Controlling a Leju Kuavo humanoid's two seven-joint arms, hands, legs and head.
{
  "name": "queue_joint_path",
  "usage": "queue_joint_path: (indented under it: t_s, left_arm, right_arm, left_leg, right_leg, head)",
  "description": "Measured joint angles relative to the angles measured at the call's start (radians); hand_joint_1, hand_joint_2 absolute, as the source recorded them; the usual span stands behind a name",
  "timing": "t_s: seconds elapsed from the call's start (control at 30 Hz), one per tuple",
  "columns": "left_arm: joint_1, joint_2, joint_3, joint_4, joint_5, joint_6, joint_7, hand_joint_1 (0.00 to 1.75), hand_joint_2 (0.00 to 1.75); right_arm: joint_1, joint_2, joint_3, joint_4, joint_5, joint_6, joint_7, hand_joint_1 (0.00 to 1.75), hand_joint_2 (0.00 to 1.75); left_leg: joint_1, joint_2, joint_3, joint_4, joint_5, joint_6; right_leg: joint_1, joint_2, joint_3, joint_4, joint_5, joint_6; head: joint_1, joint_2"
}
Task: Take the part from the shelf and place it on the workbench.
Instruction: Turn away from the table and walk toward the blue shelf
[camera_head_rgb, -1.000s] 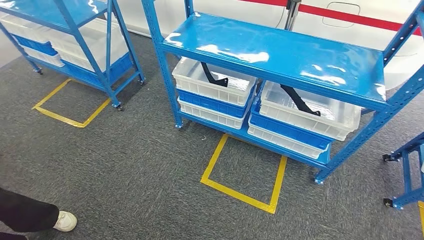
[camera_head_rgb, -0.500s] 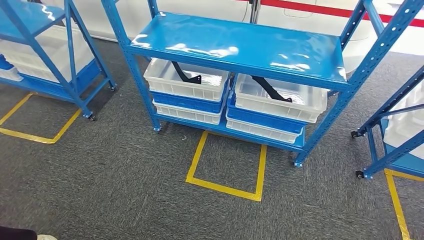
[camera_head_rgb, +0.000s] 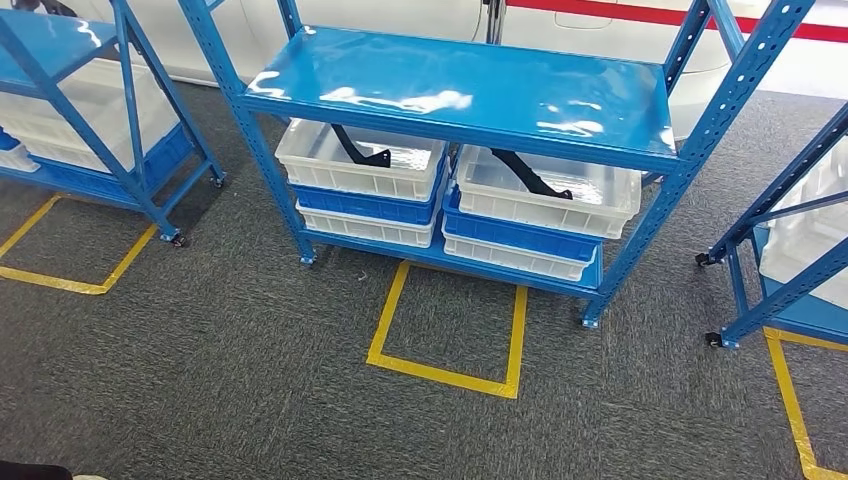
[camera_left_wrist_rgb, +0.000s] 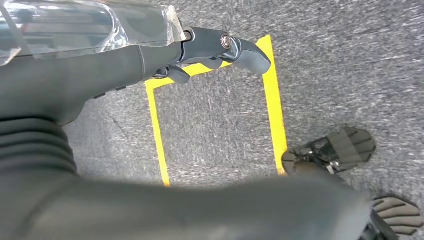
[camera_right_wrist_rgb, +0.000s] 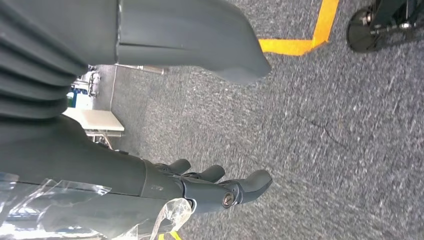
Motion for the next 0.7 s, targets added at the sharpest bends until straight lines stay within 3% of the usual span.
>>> queue_joint_path:
  t_s: [0.57,0.7]
  left_arm:
    - [0.005,0.000,-0.006,0.000,0.007,0.002,0.017,0.00,1.75]
    - [0.008,0.000,-0.006,0.000,0.010,0.003,0.012,0.00,1.75]
  right_arm:
    - [0.000,0.000,0.025,0.000,-0.023,0.010,-0.014,0.00,1.75]
    - [0.000,0.000,0.026,0.000,-0.038,0.003,-0.026,0.00,0.00]
  left_leg:
    - [-0.010,0.000,-0.001,0.001,-0.001,0.001]
    - [-0.010,0.000,-0.002,0.002,-0.001,0.001]
  right_leg:
    - [-0.008,0.000,-0.002,0.000,0.003,0.001]
    - [-0.009,0.000,-0.002,0.000,0.003,0.002]
  head:
    - [0.000,0.000]
    - [0.000,0.000]
